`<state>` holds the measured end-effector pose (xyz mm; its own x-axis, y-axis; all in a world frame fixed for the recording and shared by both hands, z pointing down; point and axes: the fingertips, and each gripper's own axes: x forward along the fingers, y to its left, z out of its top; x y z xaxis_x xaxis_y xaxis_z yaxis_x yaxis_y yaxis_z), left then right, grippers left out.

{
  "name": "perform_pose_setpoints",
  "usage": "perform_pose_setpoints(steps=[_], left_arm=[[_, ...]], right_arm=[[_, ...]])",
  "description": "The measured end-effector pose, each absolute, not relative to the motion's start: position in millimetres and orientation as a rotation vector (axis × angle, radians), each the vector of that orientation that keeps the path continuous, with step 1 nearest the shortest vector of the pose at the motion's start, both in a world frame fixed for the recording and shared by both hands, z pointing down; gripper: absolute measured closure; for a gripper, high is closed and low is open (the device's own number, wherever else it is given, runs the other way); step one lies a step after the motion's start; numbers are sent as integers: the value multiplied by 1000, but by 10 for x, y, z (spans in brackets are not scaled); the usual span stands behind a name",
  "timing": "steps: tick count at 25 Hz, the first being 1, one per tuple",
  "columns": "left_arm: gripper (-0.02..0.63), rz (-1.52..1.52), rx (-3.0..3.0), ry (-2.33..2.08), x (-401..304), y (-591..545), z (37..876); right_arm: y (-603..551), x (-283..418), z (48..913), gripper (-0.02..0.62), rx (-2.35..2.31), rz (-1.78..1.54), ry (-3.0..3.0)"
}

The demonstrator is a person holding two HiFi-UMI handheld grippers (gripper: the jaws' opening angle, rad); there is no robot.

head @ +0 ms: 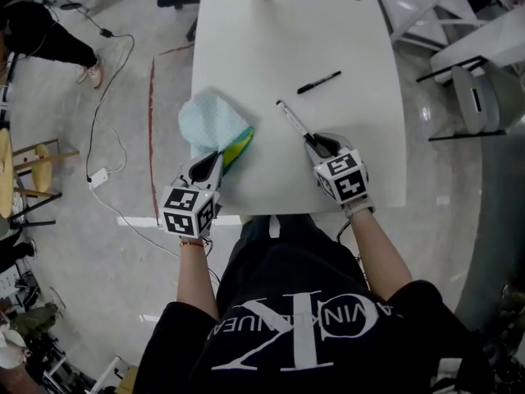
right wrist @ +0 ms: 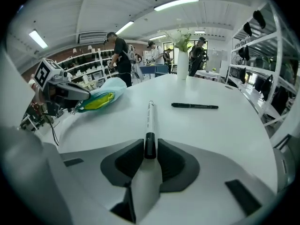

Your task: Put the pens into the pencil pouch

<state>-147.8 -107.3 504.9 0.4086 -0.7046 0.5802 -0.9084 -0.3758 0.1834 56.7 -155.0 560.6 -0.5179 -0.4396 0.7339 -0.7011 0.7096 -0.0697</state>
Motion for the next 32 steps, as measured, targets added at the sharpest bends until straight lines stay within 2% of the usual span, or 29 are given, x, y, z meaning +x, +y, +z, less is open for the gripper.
perform_pose_setpoints(steps=[2, 7, 32], left_arm=[[592, 569, 2193, -1374, -1477, -1084, 5048], [592, 572, 2185, -1382, -1503, -1092, 5045], [592, 520, 2229, -1394, -1444, -1286, 4882]], right_arm=[[-1557, 563, 5615, 512, 857, 447, -2201], [-1565, 515, 5603, 518, 845, 386, -2208], [-1004, 40, 4926, 518, 633, 410, -2404]])
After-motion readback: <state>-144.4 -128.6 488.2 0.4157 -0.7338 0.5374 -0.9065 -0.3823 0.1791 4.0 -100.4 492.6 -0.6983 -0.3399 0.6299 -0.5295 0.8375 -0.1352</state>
